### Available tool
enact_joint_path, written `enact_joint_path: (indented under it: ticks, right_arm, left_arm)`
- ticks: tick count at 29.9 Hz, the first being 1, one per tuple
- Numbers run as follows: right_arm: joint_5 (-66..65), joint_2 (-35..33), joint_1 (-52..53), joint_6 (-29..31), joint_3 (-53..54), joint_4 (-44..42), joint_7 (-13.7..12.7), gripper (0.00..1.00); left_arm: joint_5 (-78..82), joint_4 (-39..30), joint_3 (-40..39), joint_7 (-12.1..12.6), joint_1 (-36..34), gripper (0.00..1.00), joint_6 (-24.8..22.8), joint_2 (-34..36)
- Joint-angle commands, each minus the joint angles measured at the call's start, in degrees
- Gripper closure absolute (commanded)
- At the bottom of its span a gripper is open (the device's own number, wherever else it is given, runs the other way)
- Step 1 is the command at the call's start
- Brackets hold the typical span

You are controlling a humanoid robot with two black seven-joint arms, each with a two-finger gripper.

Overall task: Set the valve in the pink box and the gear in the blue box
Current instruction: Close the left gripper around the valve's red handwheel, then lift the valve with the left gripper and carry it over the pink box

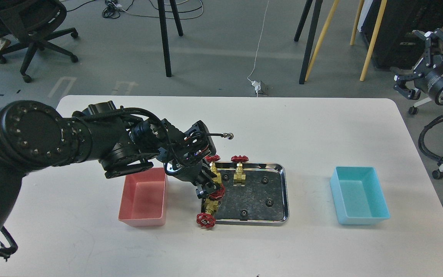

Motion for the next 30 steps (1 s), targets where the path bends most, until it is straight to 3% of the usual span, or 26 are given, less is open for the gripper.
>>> enact_joint_path:
  ticks: [1,5,14,30]
  right_arm:
    - [0.00,-0.04,-0.21,0.00,0.00,0.00,-0.01,0.01]
    - [0.00,-0.04,-0.65,0.00,0.09,0.00,-0.01,0.01]
    - [0.09,-0.04,-0.91,0.00,0.26,-0.08,-0.01,0.01]
    - [0.17,0.40,-1.88,0.00,0.53,-0.17,0.34,0.01]
  left_arm:
    - [0.02,-0.16,0.00,0.00,-0.09,0.86,-0.16,0.08]
    - [0.02,-0.16,-0.09,0.00,-0.09,0.94,-0.16,0.34]
    - [-0.16,-6.30,-1.49,0.00,-2.01,0.96,-0.43,4.91]
    - [0.46,-21.95,-7.91,0.00,-9.40,0.95,-0.60,23.01]
